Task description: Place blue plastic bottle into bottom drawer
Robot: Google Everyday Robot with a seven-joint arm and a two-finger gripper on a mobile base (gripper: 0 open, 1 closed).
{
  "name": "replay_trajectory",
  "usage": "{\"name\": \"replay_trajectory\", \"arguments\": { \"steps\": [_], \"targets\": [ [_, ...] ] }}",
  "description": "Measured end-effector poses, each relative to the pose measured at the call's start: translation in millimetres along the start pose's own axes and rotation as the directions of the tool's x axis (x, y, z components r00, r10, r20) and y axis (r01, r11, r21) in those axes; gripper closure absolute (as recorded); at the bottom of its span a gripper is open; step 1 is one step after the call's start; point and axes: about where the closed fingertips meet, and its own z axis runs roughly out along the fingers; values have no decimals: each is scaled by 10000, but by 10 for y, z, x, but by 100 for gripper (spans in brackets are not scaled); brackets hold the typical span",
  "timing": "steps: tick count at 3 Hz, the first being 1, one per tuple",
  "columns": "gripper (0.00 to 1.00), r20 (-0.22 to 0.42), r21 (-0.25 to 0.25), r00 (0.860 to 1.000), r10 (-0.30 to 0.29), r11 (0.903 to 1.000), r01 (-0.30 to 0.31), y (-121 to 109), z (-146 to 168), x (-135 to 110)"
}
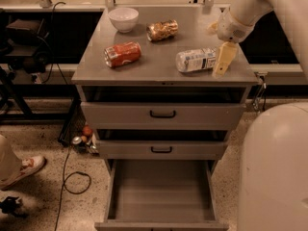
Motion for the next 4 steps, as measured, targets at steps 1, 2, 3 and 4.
{"name": "replay_trajectory", "arguments": {
  "steps": [1,2,3,4],
  "targets": [
    [0,149,-256,9998,-106,9996,109,-5,141,-66],
    [0,241,-523,9997,-51,9986,64,3,249,-96],
    [18,212,-830,9997,84,9965,-66,18,346,-103],
    [41,137,-1034,9998,169,9945,-154,34,396,-99]
  ]
}}
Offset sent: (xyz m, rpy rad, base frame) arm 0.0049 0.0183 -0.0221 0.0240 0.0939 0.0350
